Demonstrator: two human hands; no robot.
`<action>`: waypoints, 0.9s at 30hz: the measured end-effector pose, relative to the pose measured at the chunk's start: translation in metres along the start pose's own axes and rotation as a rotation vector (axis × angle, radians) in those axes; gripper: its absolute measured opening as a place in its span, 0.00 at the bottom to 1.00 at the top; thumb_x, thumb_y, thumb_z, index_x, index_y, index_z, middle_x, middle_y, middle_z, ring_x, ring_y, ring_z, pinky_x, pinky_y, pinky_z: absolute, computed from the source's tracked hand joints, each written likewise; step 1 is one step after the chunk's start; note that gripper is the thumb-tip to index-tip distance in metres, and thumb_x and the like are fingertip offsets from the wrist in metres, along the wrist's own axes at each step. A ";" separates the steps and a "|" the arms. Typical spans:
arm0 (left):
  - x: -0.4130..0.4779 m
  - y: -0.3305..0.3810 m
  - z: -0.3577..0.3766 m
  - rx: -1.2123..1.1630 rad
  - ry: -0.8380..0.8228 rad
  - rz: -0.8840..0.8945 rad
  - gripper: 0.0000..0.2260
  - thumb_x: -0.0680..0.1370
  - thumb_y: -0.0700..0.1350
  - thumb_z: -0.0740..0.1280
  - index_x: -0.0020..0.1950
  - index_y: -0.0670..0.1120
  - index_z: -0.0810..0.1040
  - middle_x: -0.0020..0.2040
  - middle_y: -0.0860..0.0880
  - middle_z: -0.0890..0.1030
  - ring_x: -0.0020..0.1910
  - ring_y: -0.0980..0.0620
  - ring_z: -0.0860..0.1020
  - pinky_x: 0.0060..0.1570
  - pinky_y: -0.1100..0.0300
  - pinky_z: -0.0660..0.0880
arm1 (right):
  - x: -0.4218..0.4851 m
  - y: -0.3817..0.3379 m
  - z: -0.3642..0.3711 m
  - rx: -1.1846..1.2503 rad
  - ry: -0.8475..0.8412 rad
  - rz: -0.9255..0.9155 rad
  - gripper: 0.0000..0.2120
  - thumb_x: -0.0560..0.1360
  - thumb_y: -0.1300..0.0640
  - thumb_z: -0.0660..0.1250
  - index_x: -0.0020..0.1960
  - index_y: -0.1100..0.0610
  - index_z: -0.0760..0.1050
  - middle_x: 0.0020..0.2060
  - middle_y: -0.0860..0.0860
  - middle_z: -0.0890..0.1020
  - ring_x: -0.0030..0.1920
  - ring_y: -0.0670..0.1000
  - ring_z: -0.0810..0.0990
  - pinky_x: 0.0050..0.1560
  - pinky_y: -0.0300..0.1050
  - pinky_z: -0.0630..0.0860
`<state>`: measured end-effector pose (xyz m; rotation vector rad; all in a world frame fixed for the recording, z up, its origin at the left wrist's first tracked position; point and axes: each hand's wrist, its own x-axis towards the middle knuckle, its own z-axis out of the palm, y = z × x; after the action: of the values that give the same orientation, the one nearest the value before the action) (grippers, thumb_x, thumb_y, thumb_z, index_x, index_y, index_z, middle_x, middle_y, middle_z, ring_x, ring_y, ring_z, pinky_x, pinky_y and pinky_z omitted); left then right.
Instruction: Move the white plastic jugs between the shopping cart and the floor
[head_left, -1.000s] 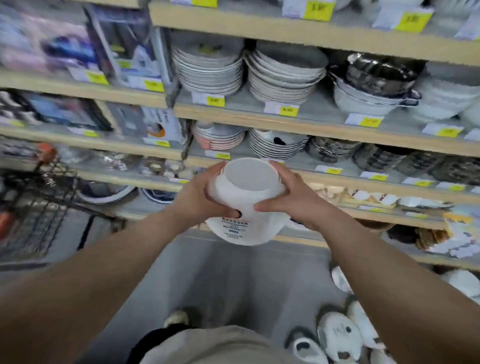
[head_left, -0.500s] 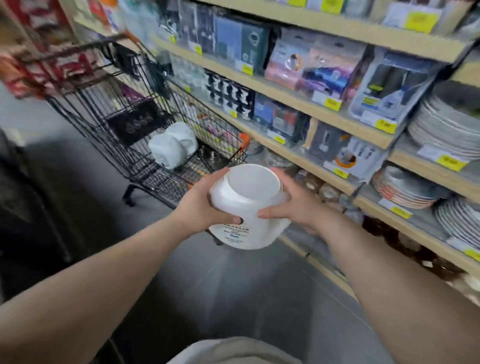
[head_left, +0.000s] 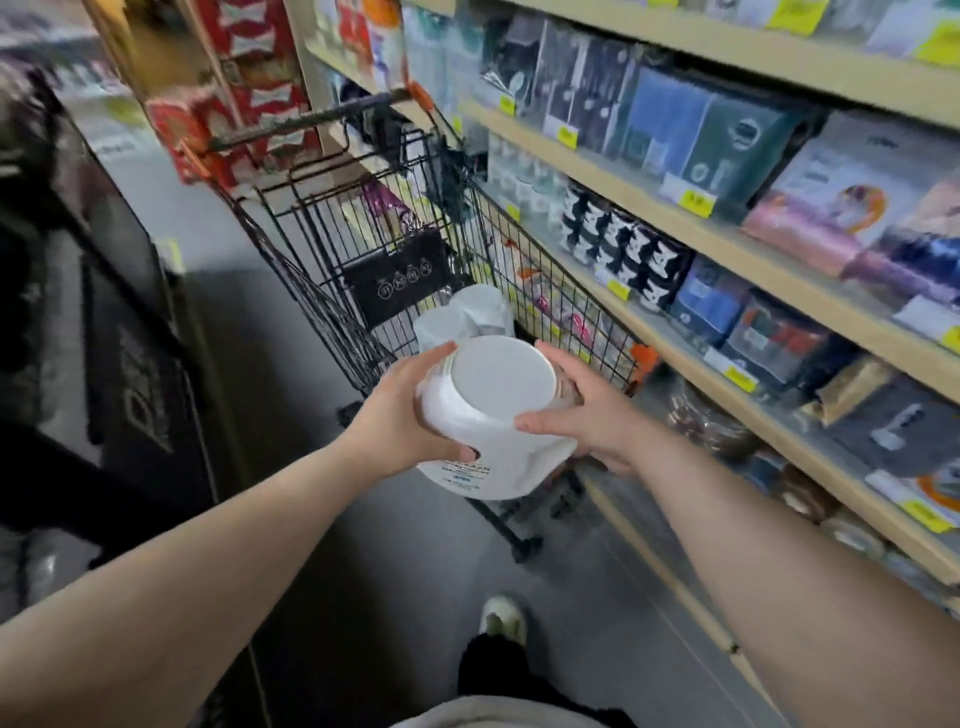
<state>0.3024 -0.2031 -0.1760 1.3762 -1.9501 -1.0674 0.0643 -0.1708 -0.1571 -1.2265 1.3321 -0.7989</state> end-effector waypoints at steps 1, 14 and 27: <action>0.019 -0.006 -0.005 0.020 -0.020 0.003 0.54 0.50 0.58 0.83 0.73 0.61 0.64 0.68 0.53 0.71 0.70 0.49 0.68 0.67 0.41 0.67 | 0.018 -0.003 -0.004 0.011 -0.012 -0.009 0.51 0.52 0.50 0.82 0.71 0.39 0.64 0.65 0.47 0.73 0.66 0.51 0.72 0.67 0.59 0.71; 0.217 -0.064 -0.074 -0.035 -0.244 -0.128 0.52 0.52 0.52 0.83 0.68 0.72 0.59 0.68 0.59 0.69 0.69 0.52 0.69 0.69 0.46 0.68 | 0.218 -0.033 -0.021 0.051 0.000 0.110 0.52 0.50 0.52 0.83 0.70 0.35 0.66 0.68 0.45 0.71 0.67 0.53 0.71 0.66 0.64 0.70; 0.375 -0.193 -0.111 0.341 -0.824 -0.139 0.58 0.59 0.49 0.83 0.77 0.62 0.47 0.74 0.49 0.56 0.73 0.46 0.59 0.73 0.44 0.55 | 0.350 0.035 0.074 0.174 0.279 0.349 0.51 0.58 0.60 0.83 0.74 0.43 0.62 0.72 0.43 0.65 0.71 0.44 0.62 0.66 0.41 0.63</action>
<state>0.3599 -0.6214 -0.2847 1.3769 -2.7502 -1.6029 0.1776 -0.4825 -0.2969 -0.7359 1.6102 -0.8321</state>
